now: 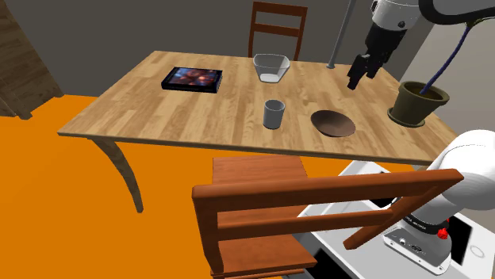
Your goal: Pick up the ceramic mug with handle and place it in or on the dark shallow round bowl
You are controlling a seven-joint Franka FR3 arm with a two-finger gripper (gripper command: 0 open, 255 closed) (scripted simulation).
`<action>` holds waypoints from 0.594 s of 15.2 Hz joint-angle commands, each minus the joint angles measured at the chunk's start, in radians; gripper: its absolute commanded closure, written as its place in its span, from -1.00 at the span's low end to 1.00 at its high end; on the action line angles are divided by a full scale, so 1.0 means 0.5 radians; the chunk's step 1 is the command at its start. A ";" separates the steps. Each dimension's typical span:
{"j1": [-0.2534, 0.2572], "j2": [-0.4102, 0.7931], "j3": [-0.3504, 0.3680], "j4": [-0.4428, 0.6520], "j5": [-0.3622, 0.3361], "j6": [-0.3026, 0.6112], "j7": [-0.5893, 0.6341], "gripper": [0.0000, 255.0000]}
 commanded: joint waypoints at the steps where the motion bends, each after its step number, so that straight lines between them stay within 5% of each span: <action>1: 0.000 0.000 0.000 0.000 0.000 0.000 0.000 -1.00; 9: 0.025 0.512 0.055 0.022 0.041 0.525 0.105 -1.00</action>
